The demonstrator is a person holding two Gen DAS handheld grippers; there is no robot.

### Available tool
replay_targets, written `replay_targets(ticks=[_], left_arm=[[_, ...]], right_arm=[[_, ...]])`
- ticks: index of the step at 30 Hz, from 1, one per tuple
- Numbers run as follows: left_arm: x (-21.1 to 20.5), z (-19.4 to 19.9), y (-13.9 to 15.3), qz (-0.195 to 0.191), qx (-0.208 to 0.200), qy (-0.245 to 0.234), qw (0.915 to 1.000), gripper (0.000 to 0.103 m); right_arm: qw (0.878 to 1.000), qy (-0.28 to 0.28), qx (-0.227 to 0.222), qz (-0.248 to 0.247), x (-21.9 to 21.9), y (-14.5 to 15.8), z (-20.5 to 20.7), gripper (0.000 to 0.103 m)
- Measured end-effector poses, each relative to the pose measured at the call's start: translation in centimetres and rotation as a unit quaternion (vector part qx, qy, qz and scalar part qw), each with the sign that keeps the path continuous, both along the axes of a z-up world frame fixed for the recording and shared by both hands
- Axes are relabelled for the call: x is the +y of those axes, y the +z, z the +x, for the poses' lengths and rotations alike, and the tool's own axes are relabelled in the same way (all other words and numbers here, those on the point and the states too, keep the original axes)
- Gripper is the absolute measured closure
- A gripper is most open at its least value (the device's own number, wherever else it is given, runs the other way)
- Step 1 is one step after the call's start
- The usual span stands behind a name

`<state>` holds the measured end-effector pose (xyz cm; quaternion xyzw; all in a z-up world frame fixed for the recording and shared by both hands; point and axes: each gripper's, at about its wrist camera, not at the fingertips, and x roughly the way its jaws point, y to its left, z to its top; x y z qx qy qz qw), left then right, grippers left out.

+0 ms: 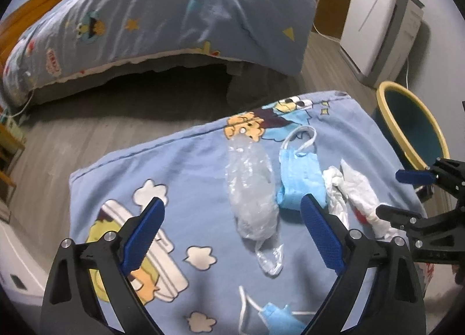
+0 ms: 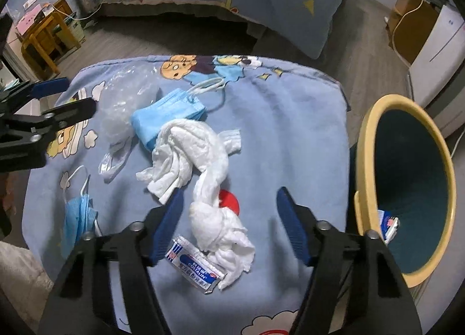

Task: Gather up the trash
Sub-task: 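Grasp the clear plastic bag with the left tool while the right tool grasps the white tissue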

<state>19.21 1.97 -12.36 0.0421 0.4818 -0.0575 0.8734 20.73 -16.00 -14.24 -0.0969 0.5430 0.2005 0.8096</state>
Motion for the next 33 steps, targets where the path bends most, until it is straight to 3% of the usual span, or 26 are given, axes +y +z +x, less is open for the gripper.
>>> replay_targets(ticks=[1, 3, 8, 10, 17, 19, 21, 24, 33], left_arm=[[-0.2, 0.1, -0.2, 0.000, 0.003, -0.001, 1.0000, 0.012], [-0.7, 0.6, -1.2, 0.000, 0.016, -0.007, 0.9998, 0.025], [-1.1, 1.0, -2.4, 0.011, 0.032, -0.015, 0.9993, 0.036], [-1.0, 1.1, -2.6, 0.010, 0.034, -0.013, 0.9993, 0.038], [-0.7, 1.1, -2.7, 0.011, 0.039, -0.015, 0.9991, 0.044], [-0.6, 1.0, -2.7, 0.008, 0.040, -0.015, 0.9990, 0.049], [-0.5, 1.1, -2.7, 0.003, 0.046, -0.018, 0.9988, 0.066], [-0.7, 1.0, -2.8, 0.005, 0.051, -0.029, 0.9983, 0.077], [-0.8, 0.6, -2.3, 0.029, 0.043, -0.039, 0.9979, 0.086]], right_arm=[[1.000, 0.004, 0.006, 0.002, 0.0, -0.1, 0.0, 0.047], [1.000, 0.010, 0.011, 0.002, 0.1, -0.3, -0.2, 0.049], [0.999, 0.033, 0.021, -0.001, 0.7, -0.8, -0.7, 0.054], [0.999, 0.041, 0.029, -0.006, 0.9, -1.3, -0.8, 0.058], [0.998, 0.049, 0.037, -0.020, 1.3, -1.9, -1.3, 0.059], [0.998, 0.050, 0.039, -0.024, 1.3, -2.0, -1.3, 0.062], [0.998, 0.050, 0.040, -0.027, 1.6, -2.2, -1.4, 0.065], [0.998, 0.049, 0.037, -0.033, 1.6, -2.2, -1.4, 0.069], [0.998, 0.042, 0.032, -0.041, 1.7, -1.9, -0.7, 0.072]])
